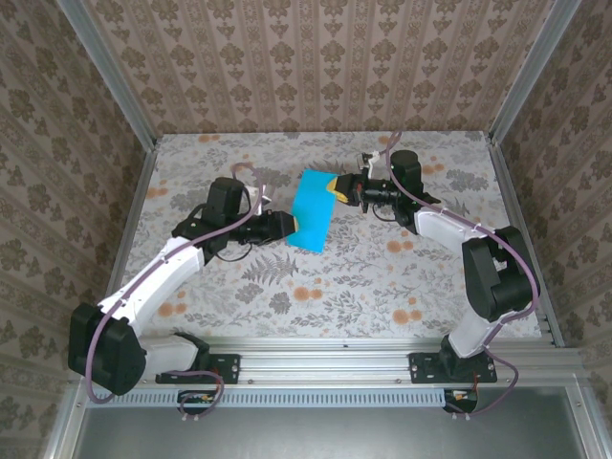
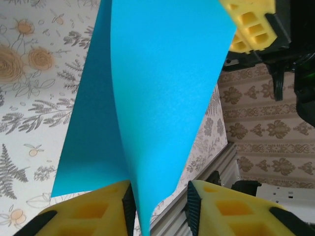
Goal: Fold a paper plane with a square sheet of paper (pick it up from the middle)
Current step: Pick up the square sheet of paper from the center of the table, then place a square sheet of paper at the center of the table.
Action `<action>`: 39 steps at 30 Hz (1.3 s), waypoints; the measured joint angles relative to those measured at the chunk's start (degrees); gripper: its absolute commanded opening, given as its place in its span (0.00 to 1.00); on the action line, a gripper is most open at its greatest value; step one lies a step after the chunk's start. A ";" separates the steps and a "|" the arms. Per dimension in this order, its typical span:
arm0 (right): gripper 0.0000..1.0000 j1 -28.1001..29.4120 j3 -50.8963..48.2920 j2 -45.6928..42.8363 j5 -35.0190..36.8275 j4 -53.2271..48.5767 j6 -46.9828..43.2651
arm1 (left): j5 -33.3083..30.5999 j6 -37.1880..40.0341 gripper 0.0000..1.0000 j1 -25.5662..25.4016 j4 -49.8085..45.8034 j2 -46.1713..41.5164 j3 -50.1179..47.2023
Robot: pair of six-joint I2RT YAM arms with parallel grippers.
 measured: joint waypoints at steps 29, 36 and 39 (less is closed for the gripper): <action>0.07 0.44 -1.03 4.57 -0.17 -9.81 -14.05 | -3.91 1.68 0.02 -3.45 -4.90 8.90 -0.15; 0.12 0.44 -1.31 9.49 0.26 -14.69 -20.50 | -4.96 -0.37 0.02 -6.36 -1.14 14.47 -1.11; 0.15 0.31 -1.31 11.45 0.50 -16.68 -23.17 | -5.49 -1.38 0.02 -7.58 0.72 17.44 -1.11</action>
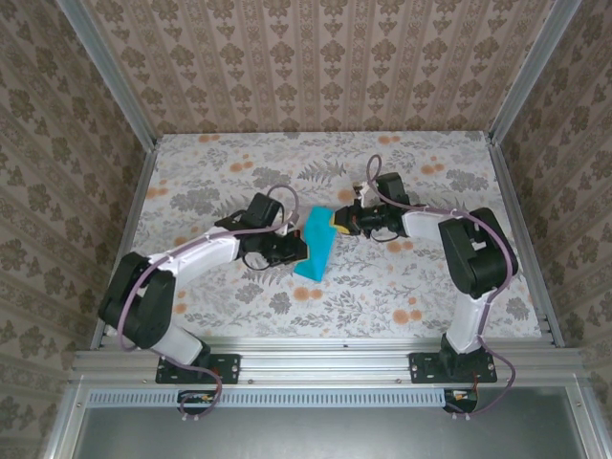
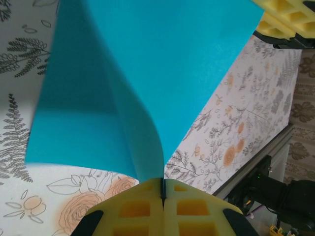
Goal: Fold a paper plane with a square sheet of paper (pick it up from the middle)
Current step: Place a square sheet of paper at the center of the table, then fold the triangle a second time at the center of the table.
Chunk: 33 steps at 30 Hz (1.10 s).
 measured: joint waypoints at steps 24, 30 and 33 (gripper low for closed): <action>0.52 -7.43 4.59 -1.66 16.04 -28.02 -22.62 | -3.69 -9.38 0.01 -4.02 9.75 10.54 0.07; 0.43 -7.98 2.58 -8.79 16.26 -27.80 -22.45 | -3.89 -9.94 0.02 -4.85 10.10 10.86 0.83; 0.35 -6.86 1.57 -9.29 15.89 -26.64 -21.31 | -3.87 -10.19 0.02 -5.18 10.23 11.15 1.49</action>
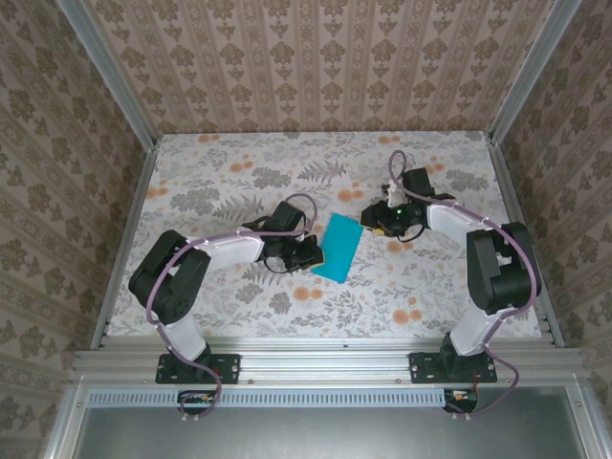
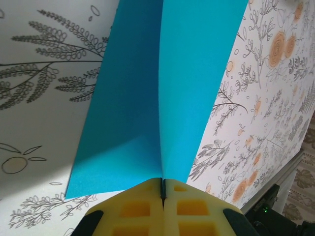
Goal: Fold a paper plane with a square sheet of paper (pick it up from the middle)
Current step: Fold the triangle a second time at the center of the table.
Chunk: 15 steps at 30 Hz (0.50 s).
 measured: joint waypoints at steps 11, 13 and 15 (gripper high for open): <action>0.18 4.42 2.03 9.18 2.05 1.40 0.04 | 0.02 -0.02 0.03 -0.68 -0.39 2.27 2.67; 0.17 4.46 2.80 10.05 2.95 1.14 -0.20 | 0.02 -0.02 0.03 -0.81 -0.57 2.71 3.43; 0.15 4.68 3.45 10.73 3.58 1.03 -0.46 | 0.02 -0.02 0.04 -0.87 -0.66 3.19 4.20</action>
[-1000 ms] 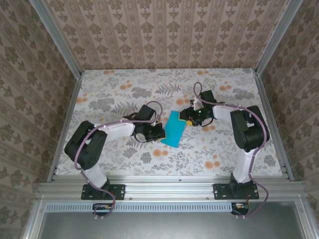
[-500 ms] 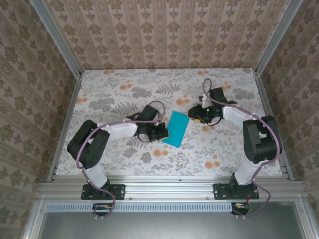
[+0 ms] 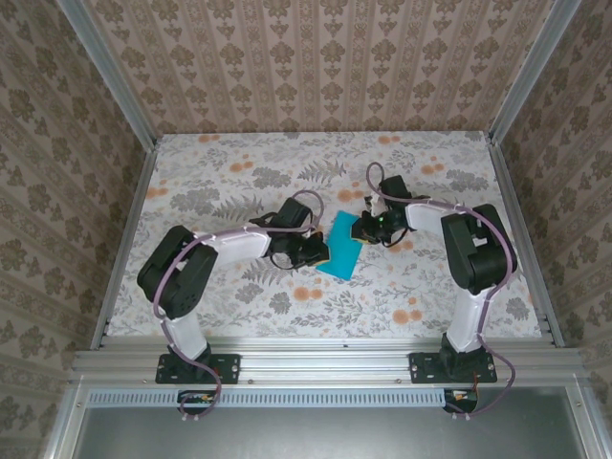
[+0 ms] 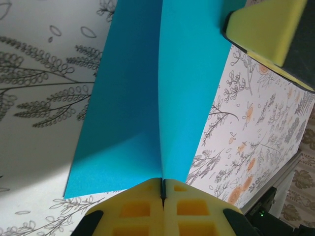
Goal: Fold a paper plane with a square sheet of paper (pick it up from the middle)
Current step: Fold the triangle a second time at the center of the table.
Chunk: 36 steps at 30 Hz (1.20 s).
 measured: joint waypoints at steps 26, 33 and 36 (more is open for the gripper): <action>0.11 0.74 1.31 2.01 2.25 -1.92 -4.00 | 2.36 0.50 0.05 -1.66 -3.41 8.68 11.10; 0.11 0.74 1.31 2.01 2.25 -1.92 -4.02 | 2.67 0.74 0.05 -1.81 -3.63 10.75 13.49; 0.11 0.74 1.31 2.01 2.25 -1.92 -4.02 | 2.67 0.94 0.06 -1.81 -3.63 11.80 14.32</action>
